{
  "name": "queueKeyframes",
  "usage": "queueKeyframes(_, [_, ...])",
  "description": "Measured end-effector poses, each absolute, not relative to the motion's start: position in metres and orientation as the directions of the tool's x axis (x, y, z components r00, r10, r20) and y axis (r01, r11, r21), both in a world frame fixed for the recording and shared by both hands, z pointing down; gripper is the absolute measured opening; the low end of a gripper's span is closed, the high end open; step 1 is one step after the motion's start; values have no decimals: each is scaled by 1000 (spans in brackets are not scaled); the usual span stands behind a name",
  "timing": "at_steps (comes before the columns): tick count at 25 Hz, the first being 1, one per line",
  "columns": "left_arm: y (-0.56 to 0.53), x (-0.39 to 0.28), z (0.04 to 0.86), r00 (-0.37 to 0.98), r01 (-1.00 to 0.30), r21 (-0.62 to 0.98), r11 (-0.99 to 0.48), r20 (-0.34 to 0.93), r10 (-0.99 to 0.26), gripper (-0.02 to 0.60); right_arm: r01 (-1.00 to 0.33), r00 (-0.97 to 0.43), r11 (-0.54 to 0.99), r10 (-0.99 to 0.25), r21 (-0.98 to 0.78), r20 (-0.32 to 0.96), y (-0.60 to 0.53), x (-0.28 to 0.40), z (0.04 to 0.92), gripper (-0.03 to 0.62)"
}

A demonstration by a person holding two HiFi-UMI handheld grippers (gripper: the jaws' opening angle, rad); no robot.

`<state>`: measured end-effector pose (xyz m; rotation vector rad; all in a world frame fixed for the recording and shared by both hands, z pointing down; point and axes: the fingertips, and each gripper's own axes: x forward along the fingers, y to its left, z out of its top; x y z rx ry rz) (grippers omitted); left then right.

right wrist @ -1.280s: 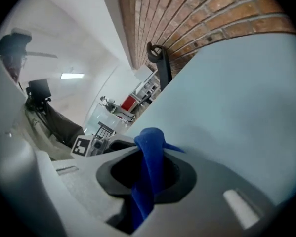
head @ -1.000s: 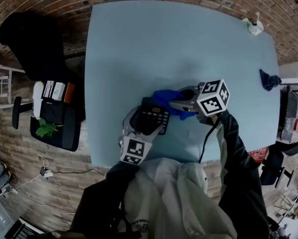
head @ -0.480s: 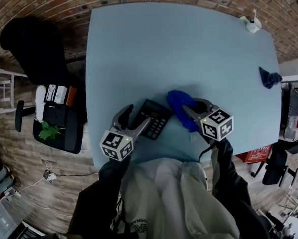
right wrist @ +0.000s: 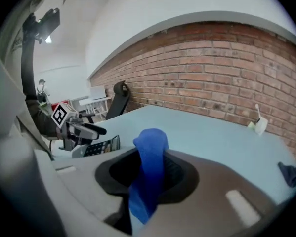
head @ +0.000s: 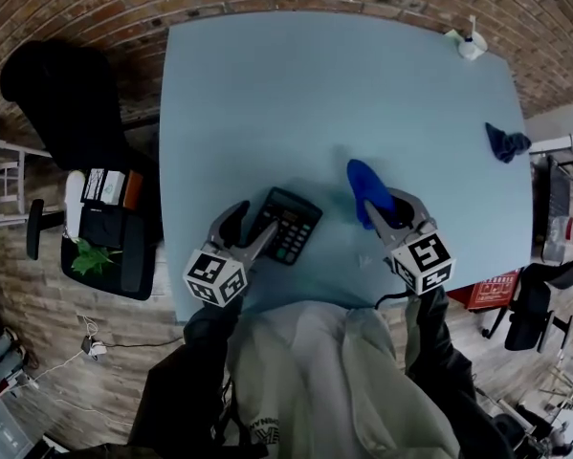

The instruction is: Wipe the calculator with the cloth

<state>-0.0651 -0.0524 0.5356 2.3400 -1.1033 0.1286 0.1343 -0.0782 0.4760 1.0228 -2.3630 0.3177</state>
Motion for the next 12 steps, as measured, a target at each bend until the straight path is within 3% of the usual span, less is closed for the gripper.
queueKeyframes(1, [-52,-64,536,660,-739,429,-520,306,-686,308,-737,-571,675,-589,-41,572,-76,131,482,106])
queueKeyframes(3, [-51,-61,535,660,-740,416,-528,304,-686,308,-752,-575,652,-573,-100,584,-72,127,494,262])
queueKeyframes(5, [-50,-59,535,661,-740,413,-531,296,-690,308,-761,-574,639,-586,-110,572,-68,127,493,328])
queueKeyframes(8, [-50,-62,531,671,-721,450,-527,262,-693,308,-755,-600,644,-608,-119,520,-56,120,476,333])
queueKeyframes(12, [-48,-65,527,691,-688,494,-532,221,-689,282,-647,-756,592,-411,-482,510,-24,65,507,325])
